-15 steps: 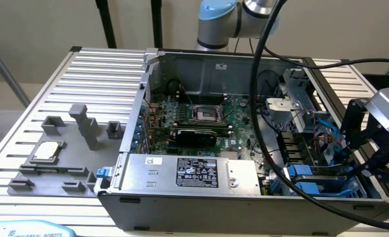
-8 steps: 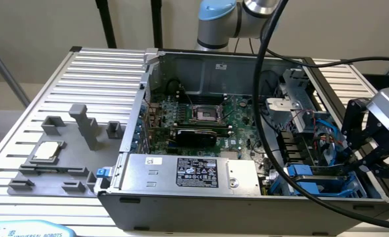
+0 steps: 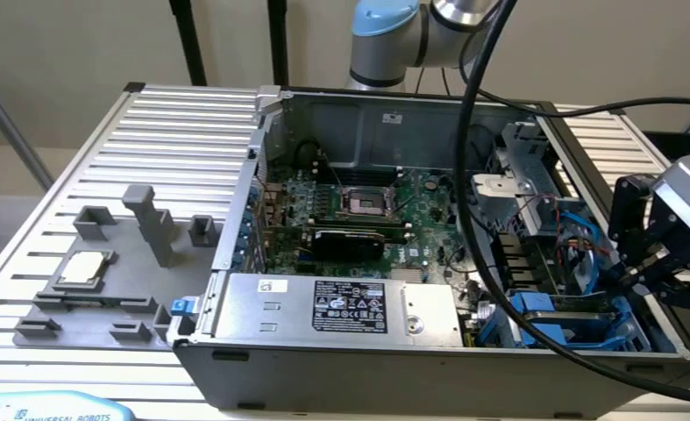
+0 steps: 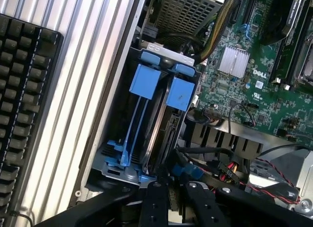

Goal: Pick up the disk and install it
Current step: 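Insert the first disk wire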

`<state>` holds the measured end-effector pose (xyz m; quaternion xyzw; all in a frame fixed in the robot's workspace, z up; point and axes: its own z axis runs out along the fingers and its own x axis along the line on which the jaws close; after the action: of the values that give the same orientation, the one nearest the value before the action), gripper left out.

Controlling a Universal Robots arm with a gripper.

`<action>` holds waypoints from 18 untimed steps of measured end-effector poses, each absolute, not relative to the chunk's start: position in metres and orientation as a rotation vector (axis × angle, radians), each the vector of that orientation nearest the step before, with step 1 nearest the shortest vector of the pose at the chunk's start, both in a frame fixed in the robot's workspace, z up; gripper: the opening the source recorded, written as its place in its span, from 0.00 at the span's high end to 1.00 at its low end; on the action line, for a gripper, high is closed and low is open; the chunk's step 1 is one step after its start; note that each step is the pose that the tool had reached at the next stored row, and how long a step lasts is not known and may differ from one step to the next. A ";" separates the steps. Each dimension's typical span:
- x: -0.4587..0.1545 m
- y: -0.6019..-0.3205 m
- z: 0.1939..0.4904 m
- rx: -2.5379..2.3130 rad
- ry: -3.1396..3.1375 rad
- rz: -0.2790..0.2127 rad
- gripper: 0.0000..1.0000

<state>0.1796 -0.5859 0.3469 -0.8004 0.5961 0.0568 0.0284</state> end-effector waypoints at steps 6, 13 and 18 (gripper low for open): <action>0.171 -0.585 0.347 -2.476 1.833 0.179 0.84; 0.152 -0.585 0.347 -2.476 1.846 0.200 0.84; 0.152 -0.585 0.347 -2.429 1.907 0.204 0.84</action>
<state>0.1515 -0.5847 0.3471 -0.7845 0.6162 0.0659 0.0233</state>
